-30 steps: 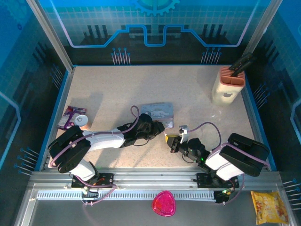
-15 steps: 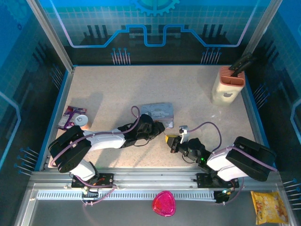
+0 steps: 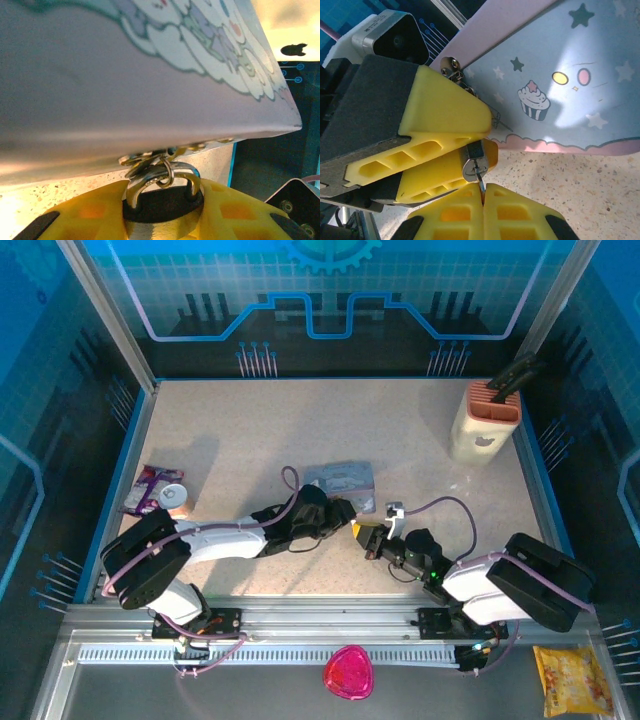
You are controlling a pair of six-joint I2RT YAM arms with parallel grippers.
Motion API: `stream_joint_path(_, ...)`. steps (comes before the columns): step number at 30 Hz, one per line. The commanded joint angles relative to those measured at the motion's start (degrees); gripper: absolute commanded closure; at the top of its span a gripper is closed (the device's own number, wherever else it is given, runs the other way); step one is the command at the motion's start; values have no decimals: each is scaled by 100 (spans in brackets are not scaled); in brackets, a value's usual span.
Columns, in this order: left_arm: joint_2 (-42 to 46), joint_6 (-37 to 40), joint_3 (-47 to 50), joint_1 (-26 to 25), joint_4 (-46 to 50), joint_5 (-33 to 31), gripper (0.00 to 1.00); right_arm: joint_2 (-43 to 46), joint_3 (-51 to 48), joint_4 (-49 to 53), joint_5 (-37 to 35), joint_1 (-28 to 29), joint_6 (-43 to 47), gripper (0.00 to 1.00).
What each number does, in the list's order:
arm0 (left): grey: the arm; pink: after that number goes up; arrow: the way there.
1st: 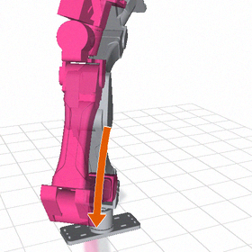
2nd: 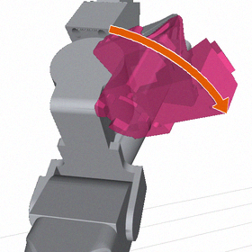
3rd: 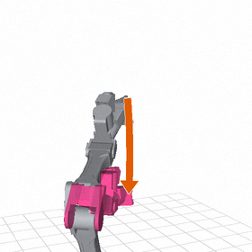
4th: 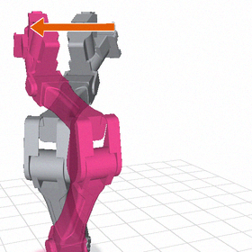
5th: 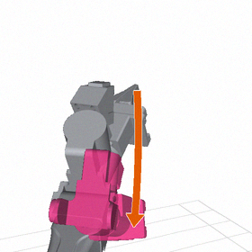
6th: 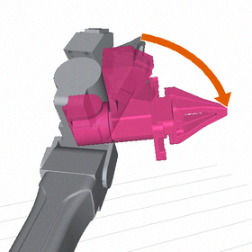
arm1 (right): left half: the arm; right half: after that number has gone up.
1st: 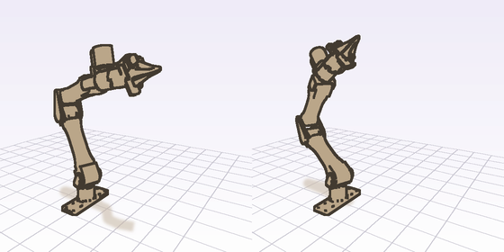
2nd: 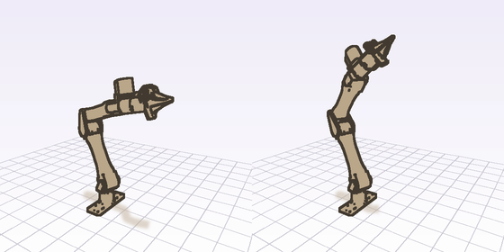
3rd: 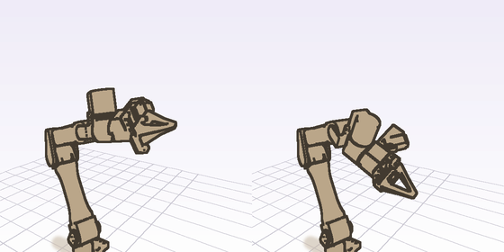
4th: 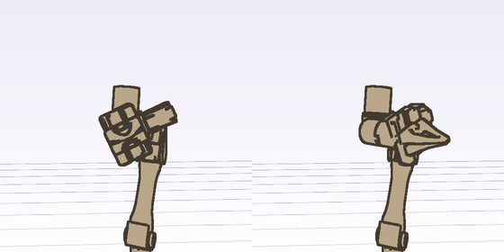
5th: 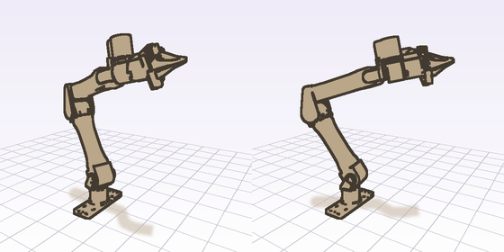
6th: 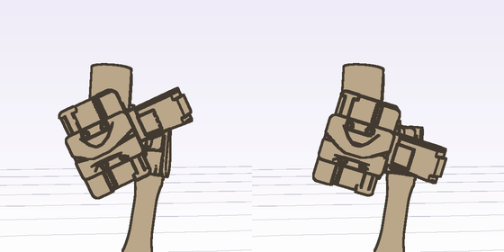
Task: Unlock a padlock with a key
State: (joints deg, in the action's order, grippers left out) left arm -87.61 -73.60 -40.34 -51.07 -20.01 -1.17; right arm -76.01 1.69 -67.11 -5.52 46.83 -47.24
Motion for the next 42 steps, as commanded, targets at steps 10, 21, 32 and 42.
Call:
stream_joint_path(10,150,70,2,-133,-26,250,93,246,156,-412,437,-160,-589,100)
stream_joint_path(21,36,215,-6,-157,15,209,94,-668,15,-1448,474,-230,-2267,100)
stream_joint_path(32,114,459,52,-187,337,8,94,-418,-96,-1440,527,-423,-3126,100)
stream_joint_path(42,31,814,348,-175,-387,38,92,-191,-110,-1441,620,-476,-3503,100)
